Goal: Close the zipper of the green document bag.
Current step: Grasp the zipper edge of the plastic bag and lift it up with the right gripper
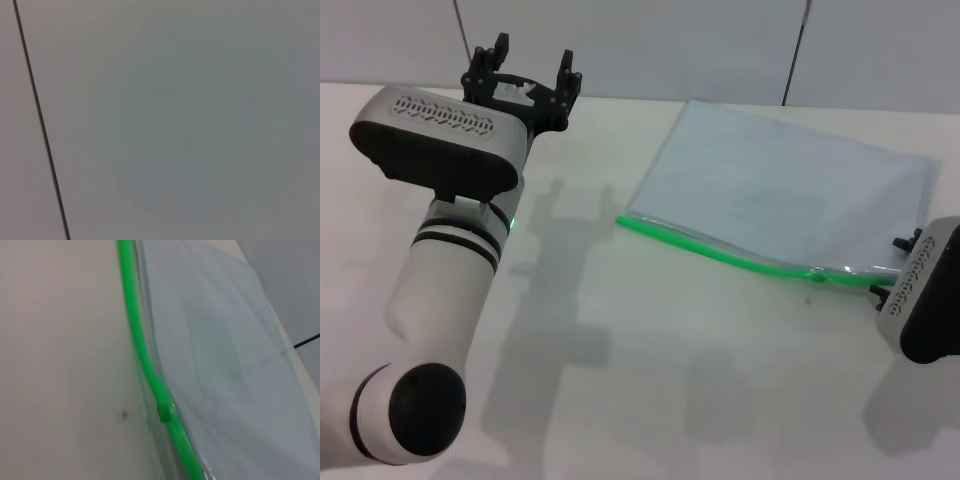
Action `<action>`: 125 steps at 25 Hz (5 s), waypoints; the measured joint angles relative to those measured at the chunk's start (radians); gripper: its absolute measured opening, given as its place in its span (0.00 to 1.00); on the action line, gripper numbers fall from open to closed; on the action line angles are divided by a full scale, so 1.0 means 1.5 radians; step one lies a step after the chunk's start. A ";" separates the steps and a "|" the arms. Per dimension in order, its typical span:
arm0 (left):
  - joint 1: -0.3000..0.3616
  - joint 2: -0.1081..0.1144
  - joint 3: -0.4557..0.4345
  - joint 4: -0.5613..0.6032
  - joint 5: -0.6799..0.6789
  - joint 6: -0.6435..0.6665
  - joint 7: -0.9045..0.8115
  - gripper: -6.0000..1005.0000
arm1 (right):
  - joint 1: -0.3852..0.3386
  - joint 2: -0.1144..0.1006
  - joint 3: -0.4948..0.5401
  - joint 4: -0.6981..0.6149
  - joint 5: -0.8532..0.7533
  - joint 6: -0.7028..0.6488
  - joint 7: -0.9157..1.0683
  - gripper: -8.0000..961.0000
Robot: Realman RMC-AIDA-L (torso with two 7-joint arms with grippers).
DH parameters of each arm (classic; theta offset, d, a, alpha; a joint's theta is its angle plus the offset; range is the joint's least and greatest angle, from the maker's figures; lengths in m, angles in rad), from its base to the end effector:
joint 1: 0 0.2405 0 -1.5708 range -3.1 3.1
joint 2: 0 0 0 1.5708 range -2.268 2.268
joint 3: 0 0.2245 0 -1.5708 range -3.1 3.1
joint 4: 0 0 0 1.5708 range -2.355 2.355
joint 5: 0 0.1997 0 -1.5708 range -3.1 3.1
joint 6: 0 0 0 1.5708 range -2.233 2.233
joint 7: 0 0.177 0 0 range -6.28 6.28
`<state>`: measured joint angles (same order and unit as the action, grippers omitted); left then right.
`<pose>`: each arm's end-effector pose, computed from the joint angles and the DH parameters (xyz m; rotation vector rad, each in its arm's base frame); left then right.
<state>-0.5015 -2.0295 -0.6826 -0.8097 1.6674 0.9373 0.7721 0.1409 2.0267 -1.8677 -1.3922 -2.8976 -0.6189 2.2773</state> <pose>-0.1766 0.3879 -0.0272 -1.5913 -0.3776 -0.5414 0.2478 0.3375 -0.0339 -2.2871 0.0055 -0.5435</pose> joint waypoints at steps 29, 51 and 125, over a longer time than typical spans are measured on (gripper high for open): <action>0.002 0.001 0.000 0.002 0.000 -0.013 0.003 0.72 | -0.016 0.000 0.032 -0.018 -0.001 -0.015 -0.073 0.65; 0.001 0.001 -0.002 0.002 0.000 -0.014 0.003 0.72 | -0.006 0.000 0.059 0.009 -0.001 -0.026 -0.076 0.65; -0.004 0.000 -0.002 0.008 0.000 -0.015 0.000 0.72 | 0.108 -0.001 0.023 -0.021 -0.001 -0.111 -0.090 0.59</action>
<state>-0.5078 -2.0295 -0.6850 -0.7979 1.6674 0.9142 0.7715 0.3032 2.0248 -1.8328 -1.4244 -2.8992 -0.7847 2.1422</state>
